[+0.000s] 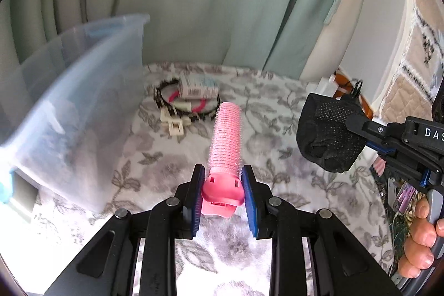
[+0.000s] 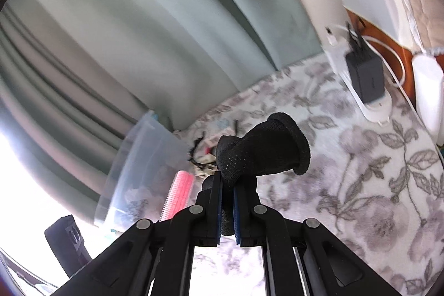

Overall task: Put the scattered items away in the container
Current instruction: 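Carry the pink roller with the left tool while the right tool carries the black cloth over the box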

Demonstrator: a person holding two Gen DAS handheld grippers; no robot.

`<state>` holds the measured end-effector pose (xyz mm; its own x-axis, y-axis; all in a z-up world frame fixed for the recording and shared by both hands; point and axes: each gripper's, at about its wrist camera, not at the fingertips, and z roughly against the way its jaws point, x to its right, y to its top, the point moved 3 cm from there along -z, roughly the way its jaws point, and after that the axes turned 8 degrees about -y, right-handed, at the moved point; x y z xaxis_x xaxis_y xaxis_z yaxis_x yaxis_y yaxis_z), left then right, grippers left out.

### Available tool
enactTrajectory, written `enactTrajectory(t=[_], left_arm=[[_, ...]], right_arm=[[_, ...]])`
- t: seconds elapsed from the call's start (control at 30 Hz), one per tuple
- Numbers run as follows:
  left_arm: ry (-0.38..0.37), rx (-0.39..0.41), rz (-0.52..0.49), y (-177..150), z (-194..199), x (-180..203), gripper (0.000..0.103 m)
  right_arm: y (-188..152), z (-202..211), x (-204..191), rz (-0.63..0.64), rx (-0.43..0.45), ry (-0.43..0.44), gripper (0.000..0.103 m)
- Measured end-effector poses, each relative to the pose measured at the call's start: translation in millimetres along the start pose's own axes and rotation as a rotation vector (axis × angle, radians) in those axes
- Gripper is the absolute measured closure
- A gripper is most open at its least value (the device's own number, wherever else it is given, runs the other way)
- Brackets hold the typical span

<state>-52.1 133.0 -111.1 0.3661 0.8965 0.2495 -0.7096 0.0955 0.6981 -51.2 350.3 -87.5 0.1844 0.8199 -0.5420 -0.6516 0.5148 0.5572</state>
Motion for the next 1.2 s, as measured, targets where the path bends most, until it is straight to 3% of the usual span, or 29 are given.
enactTrajectory(t=[0.77, 1.2], left_arm=[[0.026, 0.327, 0.147, 36, 134, -62, 0.075], [0.043, 0.391, 0.248, 35, 154, -120, 0.075]], right_arm=[[-10, 80, -142, 0.240, 0.142, 0.109, 0.096], [-26, 65, -220, 0.385, 0.108, 0.161, 0.096]])
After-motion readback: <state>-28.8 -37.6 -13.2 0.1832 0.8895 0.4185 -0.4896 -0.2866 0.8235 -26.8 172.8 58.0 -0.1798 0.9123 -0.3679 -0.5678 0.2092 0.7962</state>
